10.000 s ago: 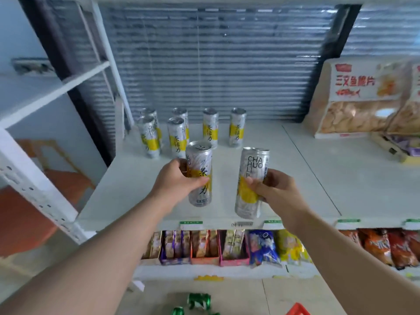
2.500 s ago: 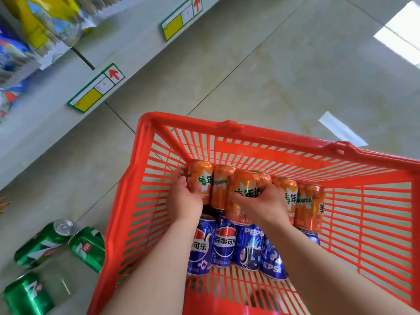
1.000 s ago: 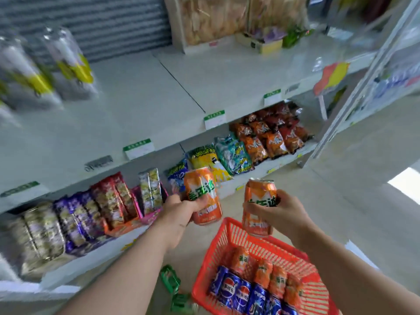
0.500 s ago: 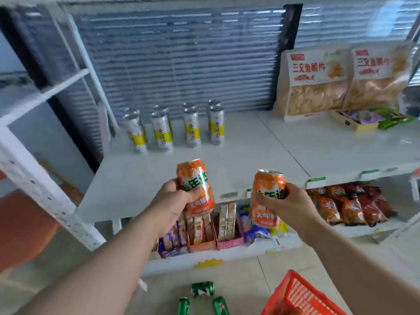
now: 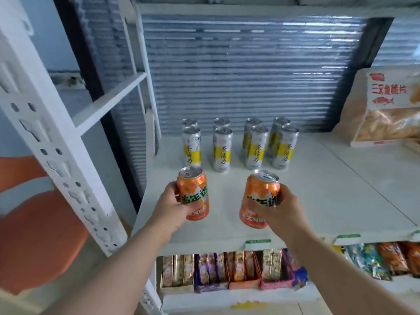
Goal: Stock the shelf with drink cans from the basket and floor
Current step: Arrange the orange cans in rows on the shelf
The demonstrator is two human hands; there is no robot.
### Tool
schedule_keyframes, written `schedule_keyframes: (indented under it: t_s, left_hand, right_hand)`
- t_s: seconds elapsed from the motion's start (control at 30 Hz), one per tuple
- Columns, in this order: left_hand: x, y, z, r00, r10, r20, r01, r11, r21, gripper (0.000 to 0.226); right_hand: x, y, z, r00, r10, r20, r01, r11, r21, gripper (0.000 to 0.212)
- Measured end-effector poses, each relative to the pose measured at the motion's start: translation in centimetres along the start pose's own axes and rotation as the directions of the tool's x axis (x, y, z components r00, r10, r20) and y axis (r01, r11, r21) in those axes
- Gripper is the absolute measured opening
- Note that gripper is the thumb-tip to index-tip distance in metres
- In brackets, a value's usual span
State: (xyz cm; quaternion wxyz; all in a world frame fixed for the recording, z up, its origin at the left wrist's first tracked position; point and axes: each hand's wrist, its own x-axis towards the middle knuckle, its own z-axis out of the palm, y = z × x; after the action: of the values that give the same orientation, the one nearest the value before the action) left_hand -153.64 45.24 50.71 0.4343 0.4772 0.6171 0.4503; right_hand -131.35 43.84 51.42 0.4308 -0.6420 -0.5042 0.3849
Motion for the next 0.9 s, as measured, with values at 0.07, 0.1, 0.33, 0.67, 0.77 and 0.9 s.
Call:
schedule_keyframes:
  t_s: [0.07, 0.1, 0.33, 0.67, 0.77, 0.9]
  left_hand:
    - [1.7, -1.5, 0.1, 1.0, -0.009, 0.017, 0.009, 1.0, 0.001, 0.052]
    - [2.3, -2.0, 0.2, 1.0, -0.011, 0.016, 0.011, 1.0, -0.006, 0.053]
    - [5.5, -3.9, 0.4, 0.998, 0.06, -0.002, -0.059, 0.996, 0.073, 0.071]
    - [7.5, -3.8, 0.5, 0.969, 0.13, -0.211, -0.066, 0.957, 0.283, 0.053]
    - [9.0, -3.5, 0.9, 0.953, 0.142, -0.266, -0.058, 0.952, 0.299, 0.053]
    - [10.6, -3.4, 1.7, 0.939, 0.152, -0.308, -0.053, 0.95, 0.309, 0.049]
  right_hand:
    - [1.7, 0.3, 1.3, 1.0, -0.014, 0.006, 0.014, 1.0, -0.007, 0.059]
    - [2.3, 0.5, 1.8, 1.0, -0.022, 0.012, 0.022, 1.0, -0.009, 0.059]
    - [5.1, 2.8, 4.5, 0.998, -0.06, -0.007, 0.06, 0.998, -0.002, 0.064]
    - [7.1, 3.8, 6.1, 0.996, -0.087, -0.008, 0.087, 0.996, -0.01, 0.066]
    - [7.5, 3.9, 6.8, 0.994, -0.105, -0.021, 0.105, 0.994, 0.013, 0.063]
    - [8.6, 3.9, 7.5, 0.993, -0.114, -0.02, 0.114, 0.993, 0.035, 0.061]
